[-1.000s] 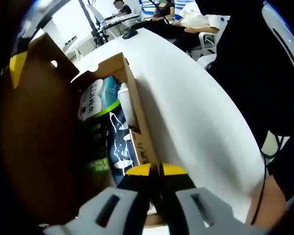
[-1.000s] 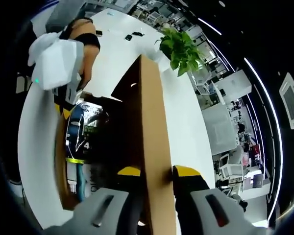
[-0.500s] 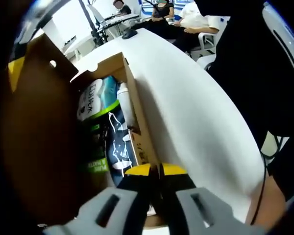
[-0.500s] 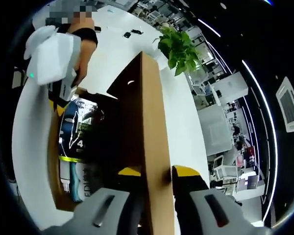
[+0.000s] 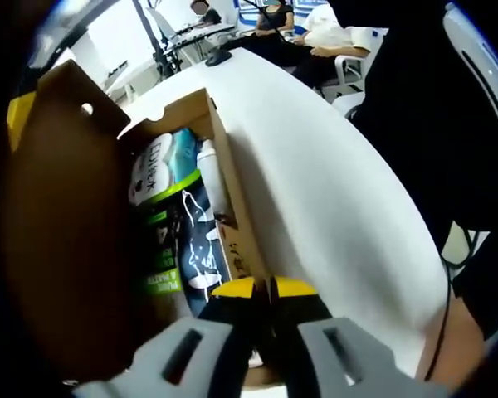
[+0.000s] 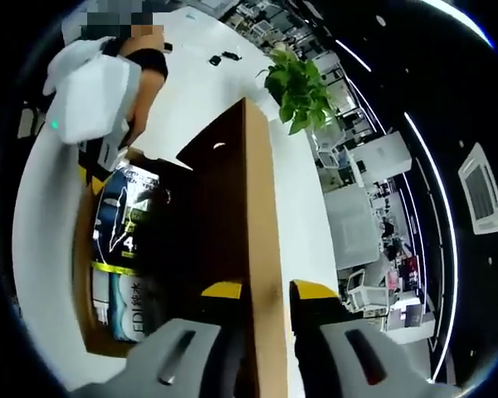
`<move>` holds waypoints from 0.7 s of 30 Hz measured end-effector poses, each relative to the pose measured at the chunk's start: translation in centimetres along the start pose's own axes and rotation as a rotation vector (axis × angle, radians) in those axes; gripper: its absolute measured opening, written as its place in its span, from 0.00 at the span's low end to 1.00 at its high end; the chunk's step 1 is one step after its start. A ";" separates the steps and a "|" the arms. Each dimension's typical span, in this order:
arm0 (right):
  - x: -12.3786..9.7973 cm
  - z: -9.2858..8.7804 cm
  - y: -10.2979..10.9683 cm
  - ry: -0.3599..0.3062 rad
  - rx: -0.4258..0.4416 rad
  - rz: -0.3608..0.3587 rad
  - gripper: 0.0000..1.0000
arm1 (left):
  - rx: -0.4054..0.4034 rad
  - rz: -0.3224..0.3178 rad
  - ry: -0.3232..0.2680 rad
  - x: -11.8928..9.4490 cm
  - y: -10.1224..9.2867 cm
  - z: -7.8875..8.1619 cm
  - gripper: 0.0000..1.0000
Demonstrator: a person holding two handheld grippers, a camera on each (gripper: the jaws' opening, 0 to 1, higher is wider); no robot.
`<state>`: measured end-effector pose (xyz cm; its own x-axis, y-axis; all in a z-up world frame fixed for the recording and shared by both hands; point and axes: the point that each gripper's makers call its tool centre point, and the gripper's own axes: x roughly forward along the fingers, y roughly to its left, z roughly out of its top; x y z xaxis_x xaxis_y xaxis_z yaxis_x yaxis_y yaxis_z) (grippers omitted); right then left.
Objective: Operate the shoe box by opening the lid, removing the specified soft item, and placing it in the target area until the item is outside and the box remains undamaged.
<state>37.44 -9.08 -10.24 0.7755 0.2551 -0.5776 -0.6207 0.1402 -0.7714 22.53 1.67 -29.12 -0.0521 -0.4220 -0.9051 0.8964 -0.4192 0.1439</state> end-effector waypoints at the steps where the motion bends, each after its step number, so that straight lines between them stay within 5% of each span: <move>1: 0.0 0.0 0.0 -0.001 -0.005 -0.004 0.20 | 0.000 0.000 0.000 0.0 0.0 0.0 0.06; 21: 1.2 -0.4 -0.9 0.035 -0.109 -0.141 0.06 | 0.007 -0.007 0.000 0.2 0.1 0.1 0.06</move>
<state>38.92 -9.29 -10.35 0.8587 0.2063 -0.4691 -0.4908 0.0673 -0.8687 22.54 1.48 -29.23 -0.0583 -0.4194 -0.9059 0.8927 -0.4281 0.1407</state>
